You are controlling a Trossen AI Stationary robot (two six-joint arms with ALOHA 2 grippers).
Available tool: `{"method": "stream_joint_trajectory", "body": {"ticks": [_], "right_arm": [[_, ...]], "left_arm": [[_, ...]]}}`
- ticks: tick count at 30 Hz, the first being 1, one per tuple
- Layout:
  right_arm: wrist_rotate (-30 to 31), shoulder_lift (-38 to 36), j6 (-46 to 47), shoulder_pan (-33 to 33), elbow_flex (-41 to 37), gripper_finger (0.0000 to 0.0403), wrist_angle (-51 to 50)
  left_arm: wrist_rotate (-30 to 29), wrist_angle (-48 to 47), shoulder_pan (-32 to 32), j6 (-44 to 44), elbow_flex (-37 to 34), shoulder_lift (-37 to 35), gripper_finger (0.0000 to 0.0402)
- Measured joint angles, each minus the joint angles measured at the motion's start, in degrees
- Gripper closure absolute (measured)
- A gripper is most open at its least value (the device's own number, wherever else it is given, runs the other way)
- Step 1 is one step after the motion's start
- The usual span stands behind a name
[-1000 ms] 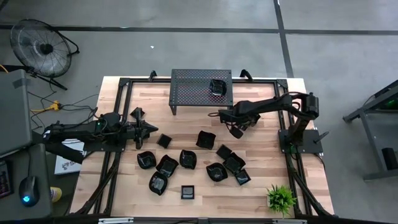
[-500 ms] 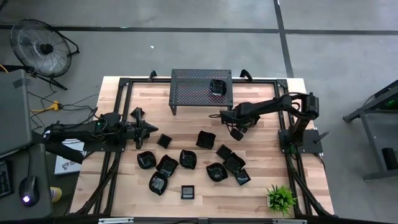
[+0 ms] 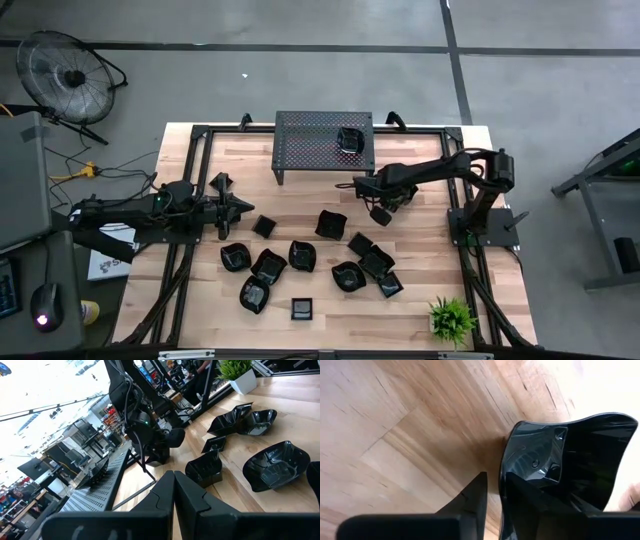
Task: Pick & Place Mini shaped plates
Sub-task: Put the distorted square plate on the shelf
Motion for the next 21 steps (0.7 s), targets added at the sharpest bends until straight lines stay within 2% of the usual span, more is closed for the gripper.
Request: {"method": "stream_joint_trajectory", "body": {"ticks": [8, 21], "right_arm": [[0.4, -1.1, 0.1, -0.3, 0.0, 0.0398, -0.1], [-2.6, -1.4, 0.5, -0.2, 0.0, 0.04, -0.3]], "left_arm": [[0.0, 0.0, 0.0, 0.0, 0.0, 0.0, 0.0399], [0.0, 0.0, 0.0, 0.0, 0.0, 0.0, 0.0399]]}}
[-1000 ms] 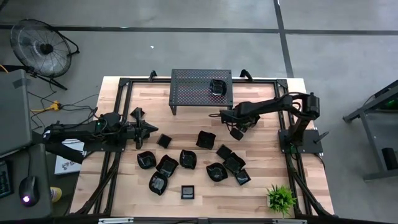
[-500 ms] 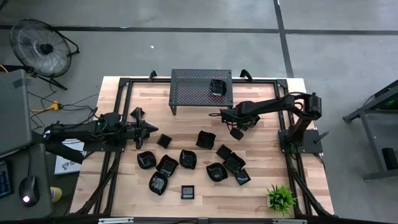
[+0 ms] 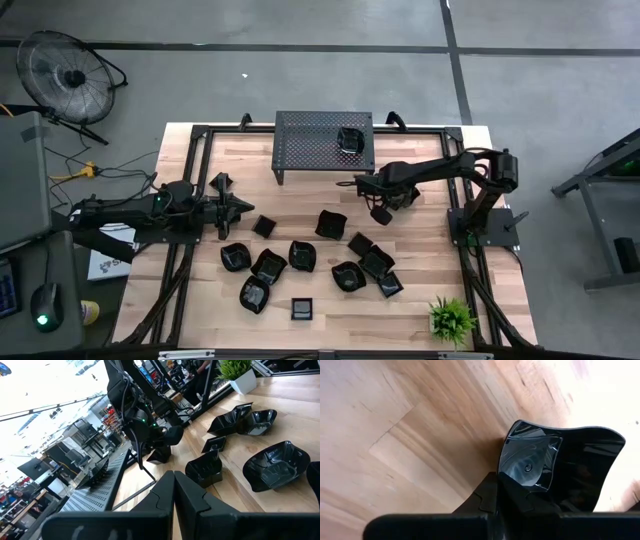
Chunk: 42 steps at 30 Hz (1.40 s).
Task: Pick & Place Mini shaped plates
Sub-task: Put the distorted square plate on the shelf
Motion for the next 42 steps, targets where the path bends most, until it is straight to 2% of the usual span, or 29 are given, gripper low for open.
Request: {"method": "stream_joint_trajectory", "body": {"ticks": [8, 16, 21, 29, 36, 42], "right_arm": [[-1.0, -5.1, 0.7, 0.0, 0.0, 0.0401, -2.6], [0.1, -12.0, 1.5, 0.5, 4.5, 0.0401, -14.4], [0.2, -14.9, 1.5, 0.5, 10.4, 0.0402, -21.8], [3.2, -15.9, 1.3, 0.5, 24.8, 0.0402, -32.0], [4.5, -15.9, 1.3, 0.9, 36.3, 0.0402, -33.6], [5.7, -14.6, 0.7, 1.1, 40.1, 0.0402, -33.6]], "left_arm": [[0.0, 0.0, 0.0, 0.0, 0.0, 0.0, 0.0399], [0.0, 0.0, 0.0, 0.0, 0.0, 0.0, 0.0399], [0.0, 0.0, 0.0, 0.0, 0.0, 0.0, 0.0399], [0.0, 0.0, 0.0, 0.0, 0.0, 0.0, 0.0399], [0.0, 0.0, 0.0, 0.0, 0.0, 0.0, 0.0399], [0.0, 0.0, 0.0, 0.0, 0.0, 0.0, 0.0399]]}}
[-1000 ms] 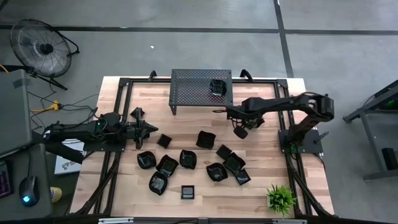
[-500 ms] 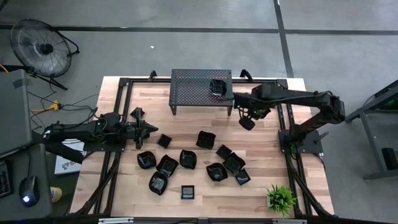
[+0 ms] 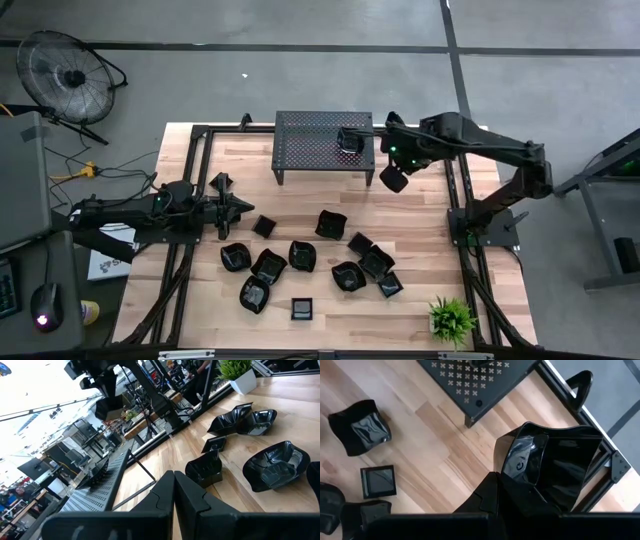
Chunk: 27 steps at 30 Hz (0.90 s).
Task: Pick & Place Mini shaped plates
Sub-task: Put the distorted square plate on the shelf
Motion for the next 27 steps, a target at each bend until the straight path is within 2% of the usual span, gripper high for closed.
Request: {"method": "stream_joint_trajectory", "body": {"ticks": [9, 21, 27], "right_arm": [[-0.6, 3.6, -5.5, 0.0, 3.7, 0.0402, 0.5], [-0.6, 15.7, -23.7, 0.0, 19.5, 0.04, 0.5], [1.6, 22.8, -32.7, 0.0, 27.1, 0.0401, 1.4]], "left_arm": [[0.0, 0.0, 0.0, 0.0, 0.0, 0.0, 0.0399], [0.0, 0.0, 0.0, 0.0, 0.0, 0.0, 0.0399], [0.0, 0.0, 0.0, 0.0, 0.0, 0.0, 0.0399]]}}
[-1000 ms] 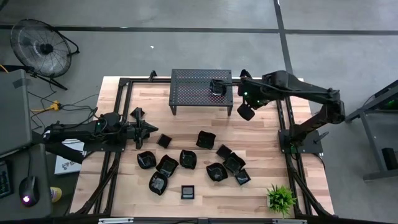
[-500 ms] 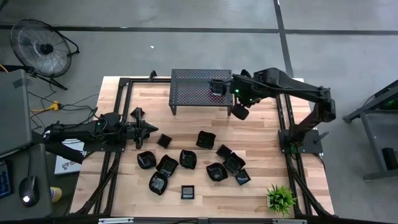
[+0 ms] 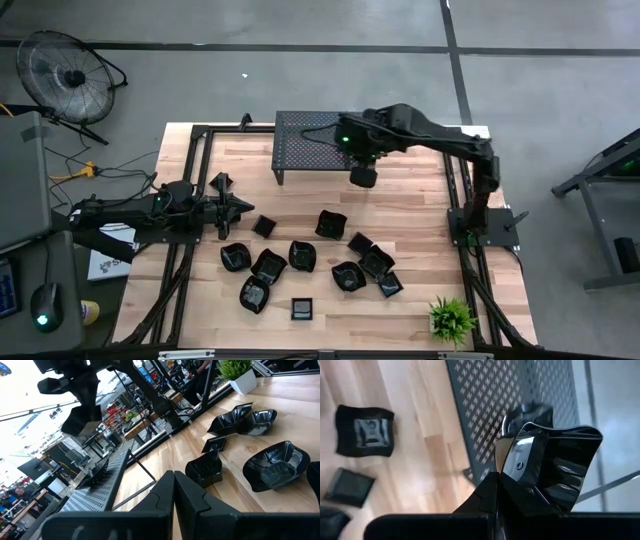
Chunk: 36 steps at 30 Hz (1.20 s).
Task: Pick & Place Mini shaped plates
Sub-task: Put the distorted square plate on the shelf
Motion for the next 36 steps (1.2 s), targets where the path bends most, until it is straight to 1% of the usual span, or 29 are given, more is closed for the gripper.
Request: {"method": "stream_joint_trajectory", "body": {"ticks": [3, 8, 15, 20, 23, 27, 32, 36], "right_arm": [[1.4, 3.4, -4.2, 0.0, 3.5, 0.0399, 0.7], [3.1, 7.3, -10.2, 0.0, 7.0, 0.0401, 5.3], [5.8, 10.0, -17.3, 0.1, 7.4, 0.0398, 11.9], [6.0, 12.4, -22.5, 0.4, 7.4, 0.04, 15.5], [6.1, 13.9, -24.4, 0.5, 7.4, 0.0397, 16.4], [8.4, 16.3, -25.6, 0.3, 7.4, 0.0397, 16.7], [8.4, 18.4, -25.7, -0.7, 7.4, 0.04, 17.4], [8.3, 19.8, -25.7, -1.6, 7.4, 0.0395, 19.0]], "left_arm": [[0.0, 0.0, 0.0, 0.0, 0.0, 0.0, 0.0399], [0.0, 0.0, 0.0, 0.0, 0.0, 0.0, 0.0399], [0.0, 0.0, 0.0, 0.0, 0.0, 0.0, 0.0399], [0.0, 0.0, 0.0, 0.0, 0.0, 0.0, 0.0399], [0.0, 0.0, 0.0, 0.0, 0.0, 0.0, 0.0399], [0.0, 0.0, 0.0, 0.0, 0.0, 0.0, 0.0399], [0.0, 0.0, 0.0, 0.0, 0.0, 0.0, 0.0399], [0.0, 0.0, 0.0, 0.0, 0.0, 0.0, 0.0399]]}}
